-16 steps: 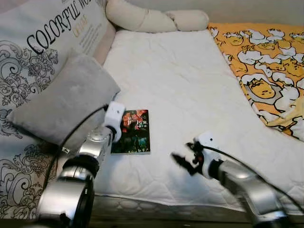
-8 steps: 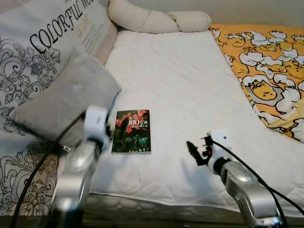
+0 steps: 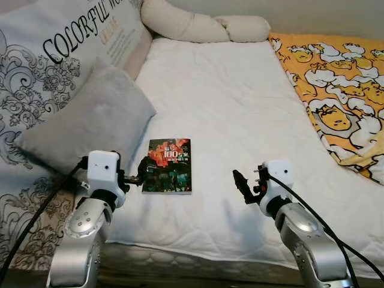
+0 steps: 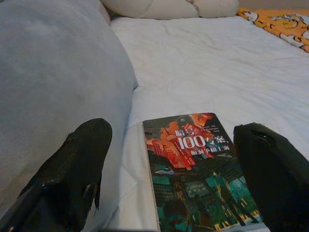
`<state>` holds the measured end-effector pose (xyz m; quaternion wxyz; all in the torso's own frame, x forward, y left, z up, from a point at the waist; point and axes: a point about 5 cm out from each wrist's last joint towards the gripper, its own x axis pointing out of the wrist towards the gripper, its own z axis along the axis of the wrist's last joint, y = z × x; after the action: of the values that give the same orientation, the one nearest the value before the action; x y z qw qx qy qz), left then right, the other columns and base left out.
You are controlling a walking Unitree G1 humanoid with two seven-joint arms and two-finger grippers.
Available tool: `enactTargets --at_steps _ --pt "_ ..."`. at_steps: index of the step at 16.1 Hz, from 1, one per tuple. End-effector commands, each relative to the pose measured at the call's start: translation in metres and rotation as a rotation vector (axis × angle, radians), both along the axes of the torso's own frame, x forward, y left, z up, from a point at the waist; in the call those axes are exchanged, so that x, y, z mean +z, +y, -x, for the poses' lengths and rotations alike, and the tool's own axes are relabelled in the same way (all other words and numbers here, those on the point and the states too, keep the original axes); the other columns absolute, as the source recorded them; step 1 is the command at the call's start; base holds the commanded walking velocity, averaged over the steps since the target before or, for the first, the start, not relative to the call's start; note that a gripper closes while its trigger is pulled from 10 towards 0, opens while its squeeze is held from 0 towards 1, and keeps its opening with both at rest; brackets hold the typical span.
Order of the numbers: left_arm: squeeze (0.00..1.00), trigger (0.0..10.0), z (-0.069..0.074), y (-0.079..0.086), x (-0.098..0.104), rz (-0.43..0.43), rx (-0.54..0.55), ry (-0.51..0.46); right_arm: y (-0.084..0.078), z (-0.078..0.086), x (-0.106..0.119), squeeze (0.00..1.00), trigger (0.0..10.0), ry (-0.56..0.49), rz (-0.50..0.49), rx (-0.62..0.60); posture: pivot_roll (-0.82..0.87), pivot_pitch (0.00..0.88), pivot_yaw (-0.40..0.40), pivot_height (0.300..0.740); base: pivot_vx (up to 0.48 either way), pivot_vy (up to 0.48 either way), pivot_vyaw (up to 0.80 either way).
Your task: Clean up the room
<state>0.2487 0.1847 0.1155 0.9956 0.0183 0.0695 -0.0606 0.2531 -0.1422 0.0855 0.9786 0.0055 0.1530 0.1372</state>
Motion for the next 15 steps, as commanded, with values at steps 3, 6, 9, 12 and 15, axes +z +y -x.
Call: enactTargets --at_steps 3,6,9,12,15 --pt "0.98 10.0 -0.002 0.0018 0.0048 -0.015 0.005 0.016 -0.0024 -0.0061 0.0026 0.0 10.0 -0.024 0.013 -0.046 0.03 0.0 -0.029 0.74 0.0 -0.48 0.0" --pt "0.98 10.0 -0.0016 0.0029 0.0022 -0.03 0.002 0.045 -0.0042 -0.0052 -0.0019 0.0 10.0 0.016 -0.021 -0.084 0.03 0.0 -0.037 0.74 0.0 -0.48 0.0" --pt "0.98 10.0 -0.003 0.0033 0.0032 -0.035 -0.003 0.053 -0.005 -0.0065 -0.0046 0.0 10.0 0.044 -0.036 -0.112 0.02 0.0 -0.028 0.74 0.0 -0.48 0.0" --pt "0.98 10.0 -0.0037 0.0018 0.0035 -0.034 -0.01 0.065 -0.0041 -0.009 -0.0022 0.0 10.0 0.023 -0.031 -0.11 0.02 0.0 -0.029 0.74 0.0 -0.48 0.0" --pt "0.97 10.0 -0.0046 0.0044 0.0047 -0.032 -0.002 0.068 0.0 -0.0084 -0.0023 0.0 10.0 0.026 -0.03 -0.093 0.02 0.0 -0.034 0.74 0.0 -0.48 0.0"
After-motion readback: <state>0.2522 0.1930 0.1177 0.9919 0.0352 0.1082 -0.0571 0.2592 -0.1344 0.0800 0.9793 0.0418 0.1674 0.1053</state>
